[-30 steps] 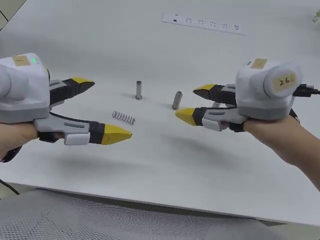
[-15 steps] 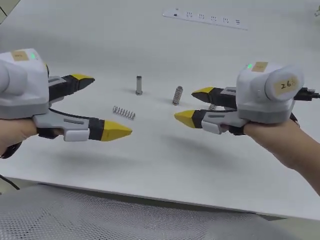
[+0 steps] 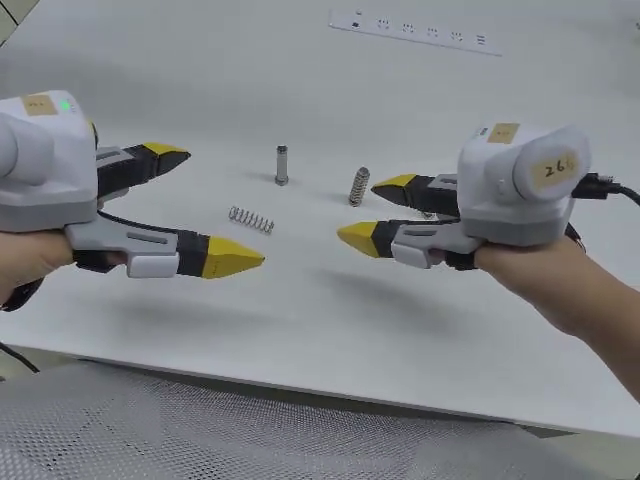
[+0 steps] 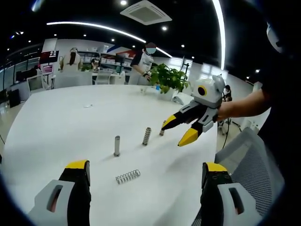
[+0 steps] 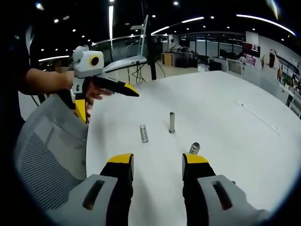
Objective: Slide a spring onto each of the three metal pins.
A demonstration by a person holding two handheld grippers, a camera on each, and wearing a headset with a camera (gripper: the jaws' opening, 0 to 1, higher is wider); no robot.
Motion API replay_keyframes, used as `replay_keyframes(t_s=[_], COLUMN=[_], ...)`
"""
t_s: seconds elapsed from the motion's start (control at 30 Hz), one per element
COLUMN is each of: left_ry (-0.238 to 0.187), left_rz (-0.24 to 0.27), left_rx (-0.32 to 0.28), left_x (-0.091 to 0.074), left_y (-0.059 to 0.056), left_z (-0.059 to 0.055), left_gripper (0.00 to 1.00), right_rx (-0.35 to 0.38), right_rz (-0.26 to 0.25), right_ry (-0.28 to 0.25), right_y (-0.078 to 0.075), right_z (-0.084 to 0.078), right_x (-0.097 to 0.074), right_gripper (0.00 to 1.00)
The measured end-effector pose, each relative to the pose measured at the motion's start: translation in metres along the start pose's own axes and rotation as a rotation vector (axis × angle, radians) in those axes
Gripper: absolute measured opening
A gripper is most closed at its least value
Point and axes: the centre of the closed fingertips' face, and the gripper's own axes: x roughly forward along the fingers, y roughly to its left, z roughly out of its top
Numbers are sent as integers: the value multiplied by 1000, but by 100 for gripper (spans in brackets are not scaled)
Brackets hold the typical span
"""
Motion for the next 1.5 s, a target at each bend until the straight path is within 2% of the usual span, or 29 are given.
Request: replay_keyframes(t_s=[0.43,1.03,1.5], left_ry=[-5,-1,-3], left_rz=[2,12,2], left_rx=[7,-5,-4], left_x=[-2,-5,-5], left_y=[2,5,5], left_z=[2,-3,-2], left_gripper=[96,95,95], right_rx=[-36,-98,-123], right_rz=[41,116,140], right_ry=[9,21,61], right_y=[10,30,42], right_z=[10,31,23], right_x=[19,57,83], right_gripper=[39,34,28])
